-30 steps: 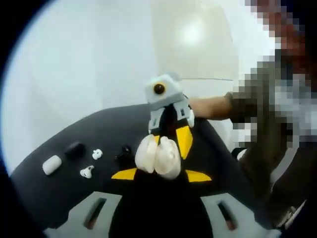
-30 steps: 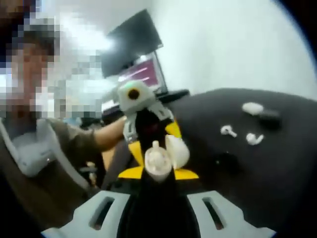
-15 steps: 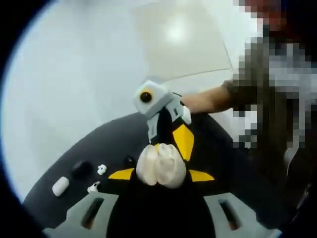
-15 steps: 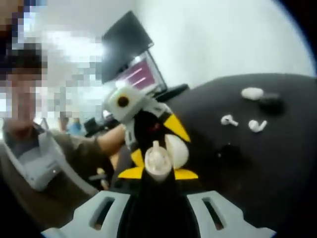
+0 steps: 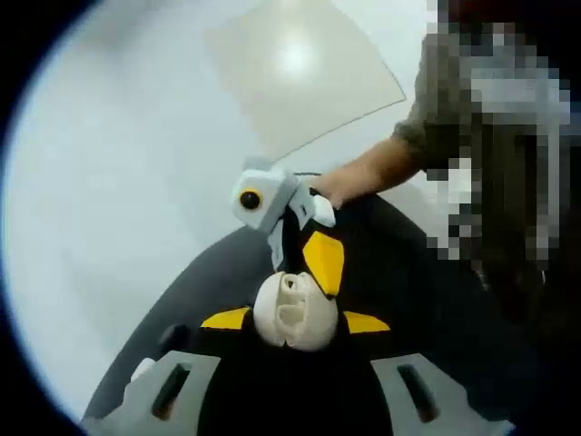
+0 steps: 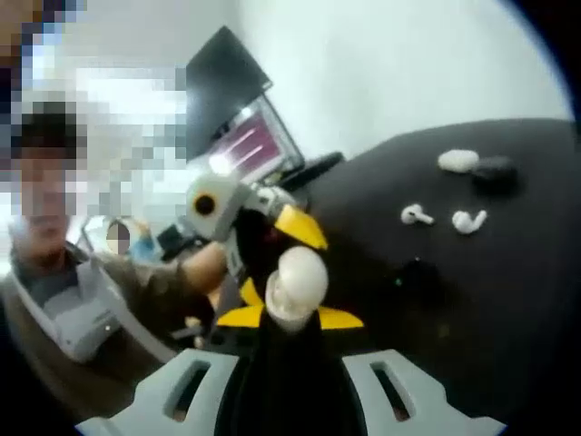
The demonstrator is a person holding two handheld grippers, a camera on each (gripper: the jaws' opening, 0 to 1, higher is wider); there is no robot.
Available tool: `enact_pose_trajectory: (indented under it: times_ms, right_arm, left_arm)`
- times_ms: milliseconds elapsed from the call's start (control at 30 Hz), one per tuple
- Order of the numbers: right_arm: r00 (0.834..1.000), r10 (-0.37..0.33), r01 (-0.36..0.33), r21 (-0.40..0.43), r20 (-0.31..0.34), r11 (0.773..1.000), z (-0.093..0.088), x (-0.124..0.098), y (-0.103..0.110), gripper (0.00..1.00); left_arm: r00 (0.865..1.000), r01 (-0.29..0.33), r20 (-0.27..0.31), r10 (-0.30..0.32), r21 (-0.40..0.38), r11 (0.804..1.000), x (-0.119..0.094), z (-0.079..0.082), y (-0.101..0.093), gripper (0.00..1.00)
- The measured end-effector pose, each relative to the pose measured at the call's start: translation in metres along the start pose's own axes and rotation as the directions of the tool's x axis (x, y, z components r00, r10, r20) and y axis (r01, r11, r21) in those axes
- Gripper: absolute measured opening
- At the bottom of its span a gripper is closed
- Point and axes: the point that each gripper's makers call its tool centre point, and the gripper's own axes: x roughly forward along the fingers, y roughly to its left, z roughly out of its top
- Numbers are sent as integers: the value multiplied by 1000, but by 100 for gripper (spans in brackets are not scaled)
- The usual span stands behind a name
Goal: Pick up three earphones and place each one into its charging case using tactile feedback, ensure that each earphone is properly inserted and securely positioned inside the case.
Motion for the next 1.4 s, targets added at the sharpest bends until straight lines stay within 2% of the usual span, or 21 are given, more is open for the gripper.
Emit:
enact_pose_trajectory:
  times_ms: [100, 167, 267, 333, 433, 500, 633, 833, 900, 1000, 1067, 1133, 1233, 1267, 1333, 1400]
  right_arm:
    - [1000, 4, -4, 12, 1, 1000, 0, 0, 0, 21]
    - [1000, 4, -4, 17, 3, 1000, 0, 0, -1, 21]
    - [1000, 7, -8, 40, 6, 999, 1, -1, -2, 21]
    - [1000, 11, -11, 64, 11, 998, 2, -1, -2, 21]
    - [1000, 11, -11, 51, 5, 999, 1, -1, 0, 21]
    - [1000, 9, -9, 52, 6, 999, 2, -1, 0, 21]
    - [1000, 14, -14, 54, 5, 998, 2, -1, 0, 21]
    - [999, -31, 30, 24, 25, 999, 4, 0, -4, 22]
    - [999, -29, 28, 42, 28, 999, 5, -1, -5, 21]
    - [999, -27, 20, 173, 40, 985, 9, -2, -8, 21]
    - [999, -24, 14, 219, 41, 976, 10, -2, -11, 21]
    - [999, -21, 12, 231, 38, 973, 11, -1, -12, 21]
    - [1000, -12, 8, 126, 29, 992, 9, -1, -8, 22]
    - [999, -34, 32, 45, 42, 998, 9, -1, -8, 23]
    - [996, -66, 72, -94, 64, 993, 11, -3, -6, 30]
    - [994, -85, 97, -173, 73, 980, 12, -7, -4, 32]
  left_arm:
    - [1000, -20, -3, 20, 50, 999, 0, 2, -1, 34]
    - [999, -33, -7, 35, 146, 989, -1, 5, -2, 33]
    - [999, -32, -3, 33, 114, 993, -1, 4, -2, 32]
    - [1000, -31, -1, 31, 128, 991, -2, 6, -3, 30]
    - [999, -37, -6, 39, 140, 989, -1, 6, -4, 30]
    - [999, -32, -2, 33, 114, 993, -1, 6, -2, 30]
    - [999, -32, 3, 32, 115, 993, -1, 6, -3, 30]
    - [999, -40, -8, 41, 105, 994, 1, 1, 1, 30]
    - [999, -39, -6, 40, 93, 995, 1, 1, 1, 30]
    - [998, -56, -3, 57, 104, 993, 1, 1, 3, 31]
    - [998, -68, -9, 70, 114, 991, 2, -1, 5, 31]
    - [997, -75, -14, 77, 103, 992, 2, -2, 6, 31]
    - [999, -42, -23, 42, 2, 999, 1, -4, 4, 30]
    - [999, -25, -39, 23, -51, 998, 0, -7, 3, 30]
    - [1000, -5, -29, 1, -112, 994, 0, -6, 3, 30]
    - [1000, 28, -10, -29, -160, 987, 0, -4, 1, 30]
